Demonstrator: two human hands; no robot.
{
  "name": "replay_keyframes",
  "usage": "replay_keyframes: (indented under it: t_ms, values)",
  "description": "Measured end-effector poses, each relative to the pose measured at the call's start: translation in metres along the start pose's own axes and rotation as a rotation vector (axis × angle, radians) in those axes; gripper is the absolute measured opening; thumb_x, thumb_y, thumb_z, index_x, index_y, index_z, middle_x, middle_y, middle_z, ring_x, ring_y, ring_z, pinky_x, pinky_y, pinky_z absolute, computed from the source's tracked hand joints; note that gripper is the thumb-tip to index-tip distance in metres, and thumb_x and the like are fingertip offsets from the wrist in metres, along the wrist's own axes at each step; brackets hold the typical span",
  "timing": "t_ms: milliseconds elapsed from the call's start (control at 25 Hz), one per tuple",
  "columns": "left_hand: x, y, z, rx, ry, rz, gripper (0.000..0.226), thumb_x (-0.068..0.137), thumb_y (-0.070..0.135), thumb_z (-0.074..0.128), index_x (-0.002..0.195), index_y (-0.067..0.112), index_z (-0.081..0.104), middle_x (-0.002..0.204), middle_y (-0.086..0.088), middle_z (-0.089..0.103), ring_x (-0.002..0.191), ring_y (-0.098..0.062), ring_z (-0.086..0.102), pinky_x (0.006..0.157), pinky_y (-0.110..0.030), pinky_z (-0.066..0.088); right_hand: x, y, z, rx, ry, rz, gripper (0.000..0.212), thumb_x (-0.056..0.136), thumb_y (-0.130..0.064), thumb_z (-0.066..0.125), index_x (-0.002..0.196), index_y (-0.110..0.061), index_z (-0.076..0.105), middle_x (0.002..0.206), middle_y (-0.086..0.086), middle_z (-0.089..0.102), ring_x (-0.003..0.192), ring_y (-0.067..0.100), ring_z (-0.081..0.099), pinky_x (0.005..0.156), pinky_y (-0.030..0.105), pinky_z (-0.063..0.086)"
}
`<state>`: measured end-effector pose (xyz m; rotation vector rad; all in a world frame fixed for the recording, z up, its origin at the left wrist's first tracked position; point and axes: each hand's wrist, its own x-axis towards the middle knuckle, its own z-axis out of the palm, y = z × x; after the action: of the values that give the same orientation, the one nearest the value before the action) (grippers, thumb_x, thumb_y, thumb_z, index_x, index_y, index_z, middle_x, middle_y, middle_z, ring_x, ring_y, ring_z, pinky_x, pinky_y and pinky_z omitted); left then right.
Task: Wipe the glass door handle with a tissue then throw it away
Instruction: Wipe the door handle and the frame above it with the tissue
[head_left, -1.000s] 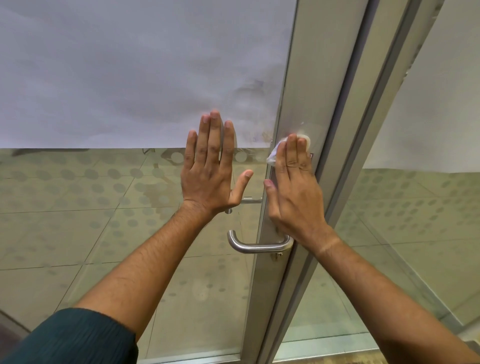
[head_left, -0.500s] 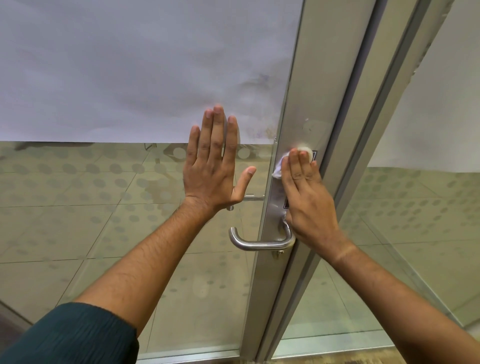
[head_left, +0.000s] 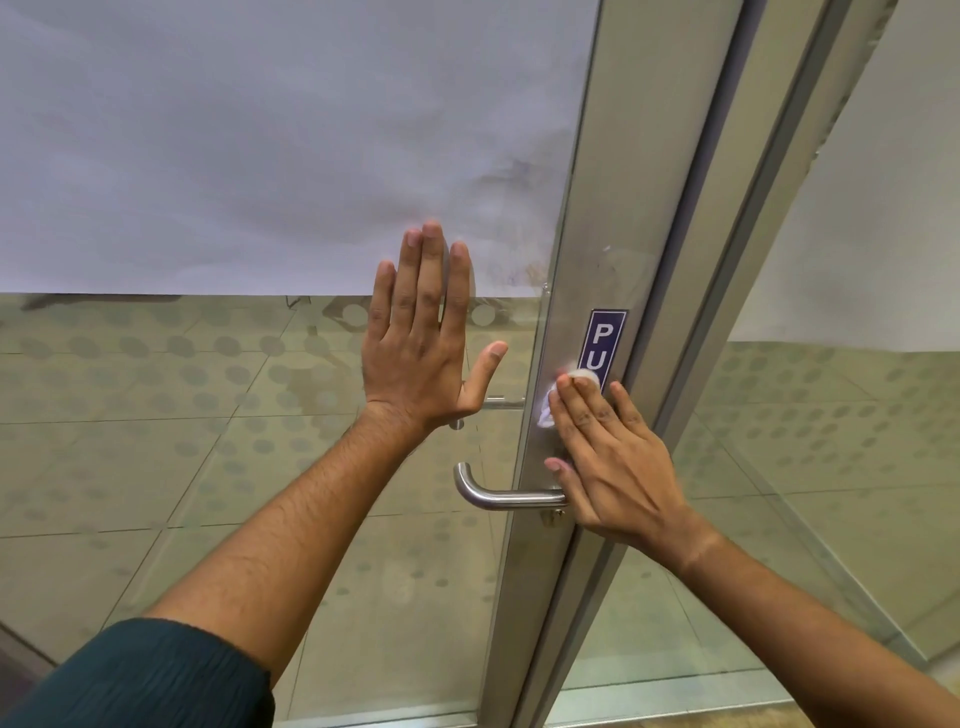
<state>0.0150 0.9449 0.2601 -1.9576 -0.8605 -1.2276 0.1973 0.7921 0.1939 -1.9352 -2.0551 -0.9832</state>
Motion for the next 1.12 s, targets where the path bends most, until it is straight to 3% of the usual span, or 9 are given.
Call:
replay_keyframes:
  t_ms: [120,360,440,600,800,880,1000,1120]
  values:
    - [0.000,0.001,0.000,-0.002,-0.003,0.002,0.090,0.093,0.062,0.036,0.154,0.000,0.014,0.158,-0.023,0.010,0.151,-0.037,0.007,0.125,-0.043,-0.005,0.016,-0.006,-0.005,0.067,0.073,0.113,0.075,0.099,-0.050,0.024,0.154,-0.002,0.008,0.163,0.016,-0.003,0.151,0.030,0.003,0.123,0.045,0.003]
    - [0.000,0.001,0.001,-0.006,0.002,0.004,0.090,0.092,0.062,0.038,0.154,0.001,0.015,0.158,-0.024,0.009,0.148,-0.037,0.009,0.125,-0.043,-0.006,-0.013,0.009,0.005,-0.002,-0.079,-0.135,0.070,0.100,-0.052,0.020,0.153,-0.006,0.023,0.160,0.014,0.019,0.151,0.025,0.009,0.123,0.044,0.007]
    - [-0.001,0.002,0.001,-0.005,-0.003,0.002,0.090,0.092,0.062,0.037,0.154,0.001,0.015,0.158,-0.023,0.009,0.148,-0.037,0.010,0.125,-0.042,-0.006,-0.015,0.011,0.004,0.010,-0.064,-0.083,0.069,0.100,-0.051,0.018,0.152,-0.006,0.022,0.160,0.015,0.019,0.151,0.026,0.010,0.123,0.044,0.008]
    - [0.000,0.001,0.000,-0.002,-0.002,0.001,0.090,0.092,0.062,0.037,0.154,0.000,0.015,0.158,-0.023,0.009,0.148,-0.037,0.009,0.125,-0.043,-0.006,0.014,-0.001,-0.003,0.126,0.059,0.057,0.074,0.100,-0.048,0.022,0.153,0.001,0.010,0.162,0.019,-0.001,0.151,0.030,0.002,0.124,0.041,0.004]
    - [0.000,0.001,0.000,-0.002,-0.002,0.001,0.090,0.092,0.062,0.038,0.154,0.000,0.015,0.158,-0.024,0.010,0.148,-0.038,0.010,0.125,-0.042,-0.007,-0.006,0.005,0.005,0.026,-0.073,-0.154,0.073,0.101,-0.051,0.020,0.152,0.001,0.018,0.160,0.021,0.014,0.151,0.029,0.006,0.123,0.040,0.006]
    - [0.000,0.001,0.000,0.001,-0.007,0.001,0.090,0.092,0.062,0.037,0.154,0.000,0.014,0.158,-0.024,0.009,0.149,-0.037,0.009,0.125,-0.042,-0.007,-0.011,0.010,0.005,0.011,-0.067,-0.134,0.072,0.101,-0.051,0.018,0.152,0.000,0.019,0.160,0.020,0.016,0.151,0.029,0.009,0.123,0.039,0.007]
    - [0.000,0.001,0.001,0.002,-0.009,0.002,0.091,0.092,0.063,0.036,0.154,0.001,0.013,0.158,-0.024,0.009,0.149,-0.038,0.009,0.125,-0.043,-0.006,0.007,0.003,0.001,0.096,0.042,0.009,0.075,0.100,-0.049,0.025,0.152,0.003,0.013,0.161,0.022,0.004,0.151,0.032,0.005,0.124,0.042,0.007]
    - [0.000,0.001,0.001,-0.006,-0.006,0.003,0.090,0.092,0.063,0.037,0.154,0.000,0.014,0.158,-0.024,0.010,0.148,-0.038,0.010,0.125,-0.043,-0.006,0.010,-0.002,0.004,0.112,0.028,-0.057,0.077,0.099,-0.050,0.029,0.152,0.004,0.014,0.161,0.022,0.006,0.151,0.032,0.005,0.123,0.043,0.008]
